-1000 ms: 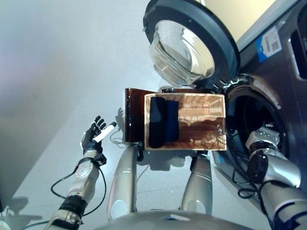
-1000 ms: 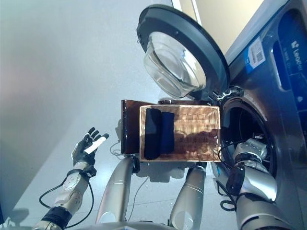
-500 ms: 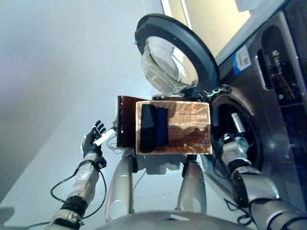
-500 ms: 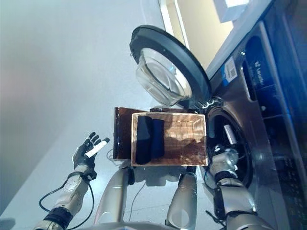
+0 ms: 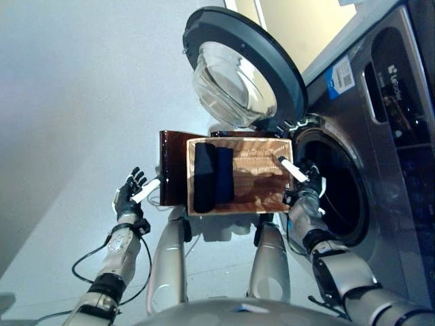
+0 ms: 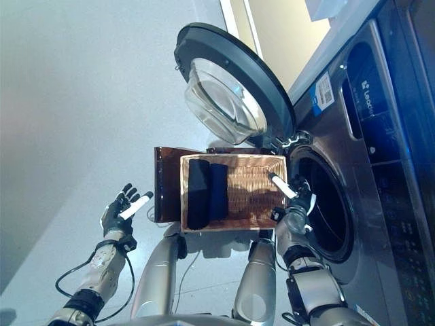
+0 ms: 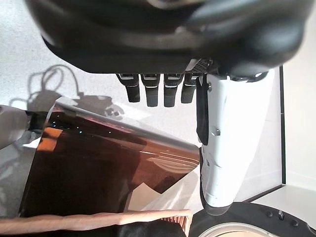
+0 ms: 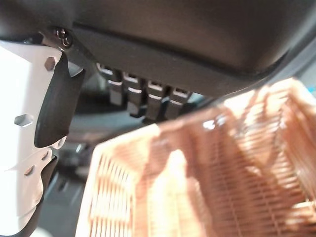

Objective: Pick up the clothes and place them into the washing machine

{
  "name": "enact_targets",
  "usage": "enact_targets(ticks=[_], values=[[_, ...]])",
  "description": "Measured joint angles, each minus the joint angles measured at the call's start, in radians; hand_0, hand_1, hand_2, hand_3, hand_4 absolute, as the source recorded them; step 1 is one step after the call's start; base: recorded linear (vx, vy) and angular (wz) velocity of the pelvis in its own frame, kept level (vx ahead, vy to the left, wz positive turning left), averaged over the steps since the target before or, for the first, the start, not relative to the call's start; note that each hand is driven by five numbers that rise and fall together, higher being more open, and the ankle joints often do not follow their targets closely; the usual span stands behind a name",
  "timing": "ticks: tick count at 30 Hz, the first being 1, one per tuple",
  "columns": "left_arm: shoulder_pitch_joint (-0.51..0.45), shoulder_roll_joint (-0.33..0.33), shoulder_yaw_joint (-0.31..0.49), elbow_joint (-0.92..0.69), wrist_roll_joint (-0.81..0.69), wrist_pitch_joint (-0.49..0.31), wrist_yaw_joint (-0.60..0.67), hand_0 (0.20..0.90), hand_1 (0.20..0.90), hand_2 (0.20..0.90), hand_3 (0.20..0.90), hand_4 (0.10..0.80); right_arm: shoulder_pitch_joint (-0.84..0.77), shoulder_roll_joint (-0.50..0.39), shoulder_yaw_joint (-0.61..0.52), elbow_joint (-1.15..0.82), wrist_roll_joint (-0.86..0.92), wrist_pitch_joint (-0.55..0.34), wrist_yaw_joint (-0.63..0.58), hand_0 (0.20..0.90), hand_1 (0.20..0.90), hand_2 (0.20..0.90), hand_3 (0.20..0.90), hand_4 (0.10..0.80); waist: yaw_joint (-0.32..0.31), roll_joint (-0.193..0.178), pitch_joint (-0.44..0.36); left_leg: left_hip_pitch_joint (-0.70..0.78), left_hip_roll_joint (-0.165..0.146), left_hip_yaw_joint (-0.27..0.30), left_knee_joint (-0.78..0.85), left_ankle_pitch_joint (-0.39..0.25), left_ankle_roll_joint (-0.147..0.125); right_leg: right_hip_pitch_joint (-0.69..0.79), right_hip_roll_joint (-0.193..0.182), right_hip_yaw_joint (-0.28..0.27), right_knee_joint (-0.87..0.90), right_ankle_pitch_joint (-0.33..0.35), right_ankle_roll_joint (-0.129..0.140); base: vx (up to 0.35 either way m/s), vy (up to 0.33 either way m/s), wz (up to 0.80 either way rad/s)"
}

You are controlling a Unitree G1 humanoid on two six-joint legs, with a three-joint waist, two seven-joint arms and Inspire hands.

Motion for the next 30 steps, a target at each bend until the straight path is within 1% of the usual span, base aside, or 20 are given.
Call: enact_targets(ticks=[4, 6, 8, 11, 14, 19, 24, 30], values=[[-0.009, -0.005, 0.001, 0.001, 0.012, -0.005, 0.017, 0.900, 0.900, 0.900, 0.900, 0.800, -0.020, 0.016, 0.060, -0.002, -0.152, 0.043, -0.035, 0.900, 0.900, 0.900, 0.900, 0.800, 0.001, 0.001, 0.011, 0.001, -0.001, 0.000, 0.006, 0.000, 0.001, 0.002, 0.000, 0.001, 0.004, -0.001, -0.001, 0.000, 0.000, 0.00], [-0.010, -0.012, 0.002, 0.008, 0.034, -0.013, 0.020, 0.900, 0.900, 0.900, 0.900, 0.800, -0.025, 0.018, 0.137, 0.009, -0.267, 0.077, -0.053, 0.900, 0.900, 0.900, 0.900, 0.800, 0.005, 0.007, 0.015, 0.005, -0.003, -0.001, 0.007, 0.001, 0.003, 0.008, -0.001, 0.001, 0.005, -0.001, -0.002, 0.004, 0.009, 0.02], [-0.012, -0.024, 0.001, 0.012, 0.037, -0.014, 0.022, 0.900, 0.900, 0.900, 0.900, 0.800, -0.027, 0.023, 0.180, 0.026, -0.355, 0.104, -0.056, 0.900, 0.900, 0.900, 0.900, 0.800, 0.015, 0.014, 0.020, 0.020, -0.004, -0.001, 0.000, 0.001, 0.003, 0.019, -0.006, 0.001, 0.002, -0.001, -0.003, 0.007, 0.001, -0.02], [-0.012, -0.030, 0.001, 0.011, 0.044, -0.018, 0.024, 0.900, 0.900, 0.900, 0.900, 0.800, -0.036, 0.034, 0.209, 0.035, -0.446, 0.135, -0.058, 0.900, 0.900, 0.900, 0.900, 0.800, 0.026, 0.026, 0.026, 0.023, -0.004, -0.003, -0.015, 0.009, 0.001, 0.018, -0.006, -0.001, 0.000, 0.000, -0.003, 0.005, 0.003, 0.00], [-0.012, -0.032, 0.000, 0.013, 0.052, -0.018, 0.025, 0.900, 0.900, 0.900, 0.900, 0.800, -0.055, 0.046, 0.213, 0.072, -0.482, 0.143, -0.058, 0.900, 0.900, 0.900, 0.900, 0.800, 0.031, 0.030, 0.028, 0.025, -0.006, -0.003, -0.027, 0.018, 0.003, 0.017, -0.007, -0.001, 0.000, 0.000, -0.003, 0.010, 0.000, 0.05], [-0.014, -0.034, -0.005, 0.015, 0.057, -0.018, 0.024, 0.900, 0.900, 0.900, 0.900, 0.800, -0.088, 0.049, 0.213, 0.135, -0.524, 0.180, -0.072, 0.900, 0.900, 0.900, 0.900, 0.800, 0.056, 0.032, 0.028, 0.034, -0.007, -0.003, -0.034, 0.021, 0.001, 0.024, -0.008, -0.004, -0.002, 0.001, -0.001, 0.006, -0.001, 0.00], [-0.014, -0.034, -0.012, 0.018, 0.057, -0.018, 0.020, 0.900, 0.900, 0.900, 0.900, 0.800, -0.108, 0.049, 0.250, 0.157, -0.579, 0.191, -0.074, 0.900, 0.900, 0.900, 0.900, 0.800, 0.060, 0.038, 0.026, 0.050, -0.007, -0.004, -0.044, 0.024, -0.002, 0.033, -0.009, -0.008, -0.002, 0.000, -0.002, 0.001, 0.001, -0.02], [-0.016, -0.033, -0.037, 0.015, 0.057, -0.018, 0.018, 0.900, 0.900, 0.900, 0.900, 0.800, -0.130, 0.050, 0.249, 0.194, -0.579, 0.203, -0.074, 0.900, 0.900, 0.900, 0.900, 0.800, 0.075, 0.046, 0.026, 0.049, -0.007, -0.005, -0.044, 0.023, -0.002, 0.030, -0.009, -0.007, 0.005, -0.004, -0.008, 0.000, 0.000, 0.00]])
